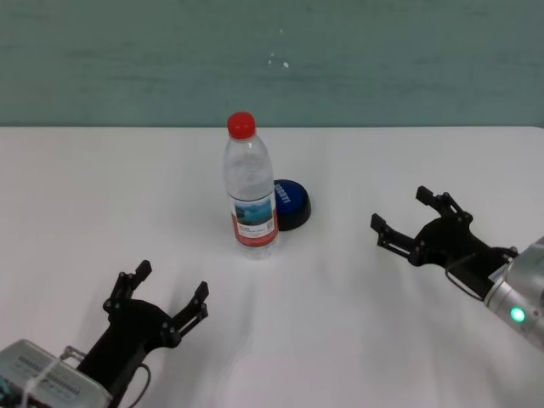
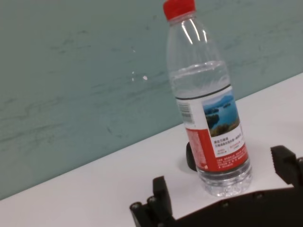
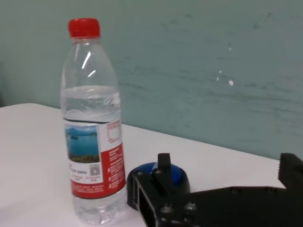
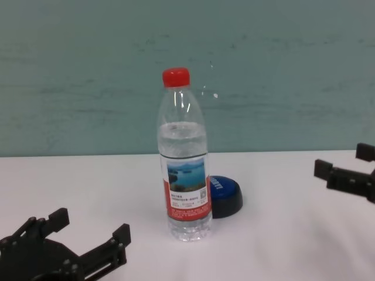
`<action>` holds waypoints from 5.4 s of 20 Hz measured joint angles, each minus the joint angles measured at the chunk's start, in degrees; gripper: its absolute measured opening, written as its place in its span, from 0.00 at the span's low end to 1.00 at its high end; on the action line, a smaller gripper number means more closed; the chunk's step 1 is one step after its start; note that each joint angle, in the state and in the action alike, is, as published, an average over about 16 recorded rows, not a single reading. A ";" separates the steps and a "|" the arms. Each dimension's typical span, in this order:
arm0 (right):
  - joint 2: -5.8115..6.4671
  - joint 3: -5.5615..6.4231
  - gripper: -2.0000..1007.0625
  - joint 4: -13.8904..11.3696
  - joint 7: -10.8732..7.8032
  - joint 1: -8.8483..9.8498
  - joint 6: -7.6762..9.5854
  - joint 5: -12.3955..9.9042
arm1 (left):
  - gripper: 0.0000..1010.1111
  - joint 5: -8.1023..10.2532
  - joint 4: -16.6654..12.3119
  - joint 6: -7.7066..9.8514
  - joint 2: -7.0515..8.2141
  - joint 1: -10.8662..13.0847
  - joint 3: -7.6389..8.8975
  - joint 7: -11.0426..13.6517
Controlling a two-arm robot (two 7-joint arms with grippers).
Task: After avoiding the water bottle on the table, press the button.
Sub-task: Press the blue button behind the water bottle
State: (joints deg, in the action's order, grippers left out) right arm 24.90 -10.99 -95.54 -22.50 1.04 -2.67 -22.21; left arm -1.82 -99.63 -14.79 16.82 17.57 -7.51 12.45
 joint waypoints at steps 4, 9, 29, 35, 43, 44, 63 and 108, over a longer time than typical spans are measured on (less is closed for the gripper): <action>0.25 -0.57 1.00 2.57 -0.77 -3.22 0.36 -0.56 | 0.99 0.00 0.00 0.00 0.00 0.00 0.00 0.00; -0.17 -1.89 1.00 6.22 -1.57 -7.41 0.73 -1.00 | 0.99 0.00 0.00 0.00 0.00 0.00 0.00 0.00; -4.37 -7.27 1.00 21.26 -3.83 -21.30 0.63 -1.10 | 0.99 0.00 0.00 0.00 0.00 0.00 0.00 0.00; -5.79 -8.73 1.00 24.89 -4.41 -24.41 0.30 -0.27 | 0.99 0.00 0.00 0.00 0.00 0.00 0.00 0.00; -8.02 -10.41 1.00 30.51 -5.27 -28.47 -0.27 0.91 | 0.99 0.00 0.00 0.00 0.00 0.00 0.00 0.00; -8.30 -10.58 1.00 31.25 -5.38 -28.94 -0.36 1.05 | 0.99 0.00 0.00 0.00 0.00 0.00 0.00 0.00; -11.86 -12.58 1.00 39.63 -6.60 -33.64 -1.15 3.58 | 0.99 0.00 0.00 0.00 0.00 0.00 0.00 0.00; -16.14 -12.39 1.00 50.49 -8.31 -37.86 -3.45 6.78 | 0.99 0.00 0.00 0.00 0.00 0.00 0.00 0.00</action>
State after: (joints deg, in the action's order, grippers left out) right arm 8.76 -23.38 -45.05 -30.81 -36.81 -6.12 -15.44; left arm -1.82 -99.63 -14.79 16.82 17.57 -7.51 12.45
